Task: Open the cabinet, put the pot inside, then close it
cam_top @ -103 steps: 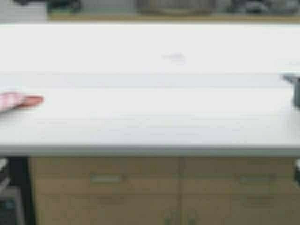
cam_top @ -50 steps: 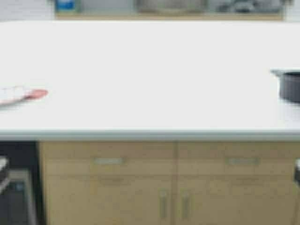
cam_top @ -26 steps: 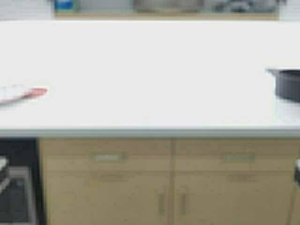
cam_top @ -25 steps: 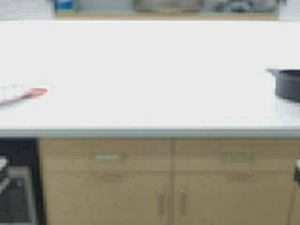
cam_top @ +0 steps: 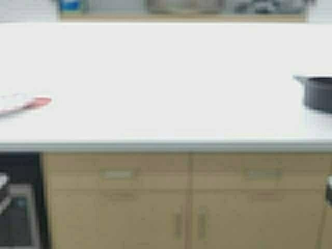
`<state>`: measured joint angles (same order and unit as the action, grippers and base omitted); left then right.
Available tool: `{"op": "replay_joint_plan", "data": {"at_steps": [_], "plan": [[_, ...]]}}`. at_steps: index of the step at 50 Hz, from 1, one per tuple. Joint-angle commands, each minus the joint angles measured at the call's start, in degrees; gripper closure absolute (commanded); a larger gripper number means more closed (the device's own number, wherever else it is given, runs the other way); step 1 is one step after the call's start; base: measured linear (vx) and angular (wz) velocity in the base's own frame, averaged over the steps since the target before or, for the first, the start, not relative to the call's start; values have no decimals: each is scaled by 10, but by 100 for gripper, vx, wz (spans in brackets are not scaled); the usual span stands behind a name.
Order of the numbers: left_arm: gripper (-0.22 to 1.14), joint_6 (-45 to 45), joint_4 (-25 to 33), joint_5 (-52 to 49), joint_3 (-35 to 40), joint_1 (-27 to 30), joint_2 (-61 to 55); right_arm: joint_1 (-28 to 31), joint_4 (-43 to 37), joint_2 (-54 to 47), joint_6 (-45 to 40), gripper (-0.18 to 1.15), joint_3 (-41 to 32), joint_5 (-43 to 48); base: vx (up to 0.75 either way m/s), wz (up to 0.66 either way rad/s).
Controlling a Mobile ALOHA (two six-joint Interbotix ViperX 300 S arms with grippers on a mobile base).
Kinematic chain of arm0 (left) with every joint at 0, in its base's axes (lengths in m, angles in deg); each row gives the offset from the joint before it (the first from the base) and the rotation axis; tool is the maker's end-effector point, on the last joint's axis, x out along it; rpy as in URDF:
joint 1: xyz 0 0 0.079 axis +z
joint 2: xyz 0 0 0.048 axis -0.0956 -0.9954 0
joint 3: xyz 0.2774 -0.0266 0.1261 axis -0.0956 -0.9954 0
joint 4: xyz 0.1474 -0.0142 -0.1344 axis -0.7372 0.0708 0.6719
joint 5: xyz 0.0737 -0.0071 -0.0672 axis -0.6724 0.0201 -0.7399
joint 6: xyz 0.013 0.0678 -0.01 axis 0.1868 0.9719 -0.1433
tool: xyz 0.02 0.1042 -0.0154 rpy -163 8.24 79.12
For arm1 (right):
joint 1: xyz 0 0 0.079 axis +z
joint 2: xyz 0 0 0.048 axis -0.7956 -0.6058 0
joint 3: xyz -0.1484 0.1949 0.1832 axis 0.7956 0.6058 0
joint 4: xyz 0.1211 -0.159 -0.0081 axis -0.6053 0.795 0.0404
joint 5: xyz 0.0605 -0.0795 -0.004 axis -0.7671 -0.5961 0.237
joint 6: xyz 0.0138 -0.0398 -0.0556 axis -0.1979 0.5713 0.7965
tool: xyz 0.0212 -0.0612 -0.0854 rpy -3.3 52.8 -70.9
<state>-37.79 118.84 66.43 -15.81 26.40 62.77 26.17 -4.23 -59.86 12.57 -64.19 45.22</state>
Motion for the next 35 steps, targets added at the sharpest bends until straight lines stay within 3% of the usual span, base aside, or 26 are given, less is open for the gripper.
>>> {"op": "replay_joint_plan", "data": {"at_steps": [1,16,25,35], "plan": [[89,-1,3,3,14,-32,2,23,-2,3,1,91,-21,6,0,0],[89,0,1,4,-18,-104,43,128,2,49,3,91,11,6,0,0],[89,5,-2,3,-62,-149,98,221,21,112,3,91,69,8,0,0],[89,18,-2,4,-143,-176,159,265,20,166,-4,91,147,16,0,1]]}}
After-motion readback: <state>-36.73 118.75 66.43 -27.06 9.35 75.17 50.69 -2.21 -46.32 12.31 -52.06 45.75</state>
